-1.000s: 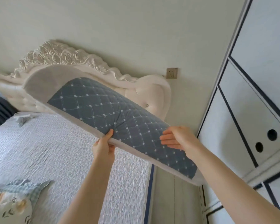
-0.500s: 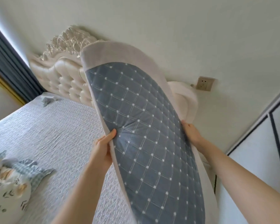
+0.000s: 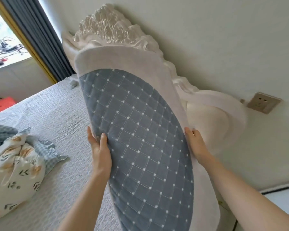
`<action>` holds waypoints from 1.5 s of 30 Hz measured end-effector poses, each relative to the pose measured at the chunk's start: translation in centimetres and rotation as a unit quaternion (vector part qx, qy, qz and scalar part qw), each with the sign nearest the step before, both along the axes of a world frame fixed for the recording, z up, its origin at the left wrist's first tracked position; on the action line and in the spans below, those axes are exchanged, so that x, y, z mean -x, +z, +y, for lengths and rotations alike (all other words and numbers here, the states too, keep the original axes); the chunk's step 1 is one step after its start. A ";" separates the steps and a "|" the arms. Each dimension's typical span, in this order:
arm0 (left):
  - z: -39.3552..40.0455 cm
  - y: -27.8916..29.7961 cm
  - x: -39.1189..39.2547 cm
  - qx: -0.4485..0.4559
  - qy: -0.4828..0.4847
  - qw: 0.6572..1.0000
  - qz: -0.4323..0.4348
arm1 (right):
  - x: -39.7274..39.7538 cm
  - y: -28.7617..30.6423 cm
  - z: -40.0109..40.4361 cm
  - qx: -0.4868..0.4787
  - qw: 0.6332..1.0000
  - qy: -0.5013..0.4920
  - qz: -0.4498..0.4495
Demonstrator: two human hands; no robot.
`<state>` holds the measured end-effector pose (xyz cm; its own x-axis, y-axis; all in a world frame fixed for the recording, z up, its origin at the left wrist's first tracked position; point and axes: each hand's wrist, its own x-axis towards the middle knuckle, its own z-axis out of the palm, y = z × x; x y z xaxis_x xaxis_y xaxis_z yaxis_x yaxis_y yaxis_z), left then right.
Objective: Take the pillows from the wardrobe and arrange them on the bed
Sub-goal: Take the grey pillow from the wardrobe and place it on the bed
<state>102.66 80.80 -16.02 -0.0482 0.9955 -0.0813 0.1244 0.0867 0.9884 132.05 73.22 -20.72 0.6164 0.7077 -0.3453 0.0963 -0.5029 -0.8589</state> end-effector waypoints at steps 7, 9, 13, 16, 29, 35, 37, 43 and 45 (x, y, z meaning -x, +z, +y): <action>4.0 -6.5 -1.0 0.050 0.062 0.989 0.125 | 0.5 -2.0 8.7 0.014 0.993 0.044 -0.104; 5.6 -9.1 -1.1 0.106 0.062 0.987 0.108 | 0.8 -3.3 11.3 0.045 0.986 0.065 -0.146; 8.5 -14.8 -1.0 0.191 0.082 0.976 0.069 | 1.3 -7.7 16.1 0.108 0.964 0.121 -0.209; 10.1 -18.9 -1.2 0.223 0.112 0.967 0.048 | 1.4 -11.4 18.7 0.126 0.955 0.166 -0.213; 18.1 -33.5 -2.5 0.267 -0.038 0.957 0.110 | -1.7 -24.4 27.6 0.185 0.914 0.305 -0.193; 13.6 -37.2 -4.6 0.311 -0.104 0.938 0.112 | -1.8 -29.4 22.8 0.240 0.845 0.378 -0.292; 13.6 -37.6 -4.7 0.315 -0.092 0.939 0.104 | -2.0 -29.5 21.9 0.236 0.844 0.362 -0.318; 13.9 -37.9 -4.3 0.384 -0.042 0.921 0.043 | -1.8 -29.3 17.7 0.311 0.874 0.207 -0.310; 13.9 -38.0 -4.2 0.451 -0.006 0.893 0.007 | -2.1 -29.5 16.1 0.352 0.895 0.100 -0.254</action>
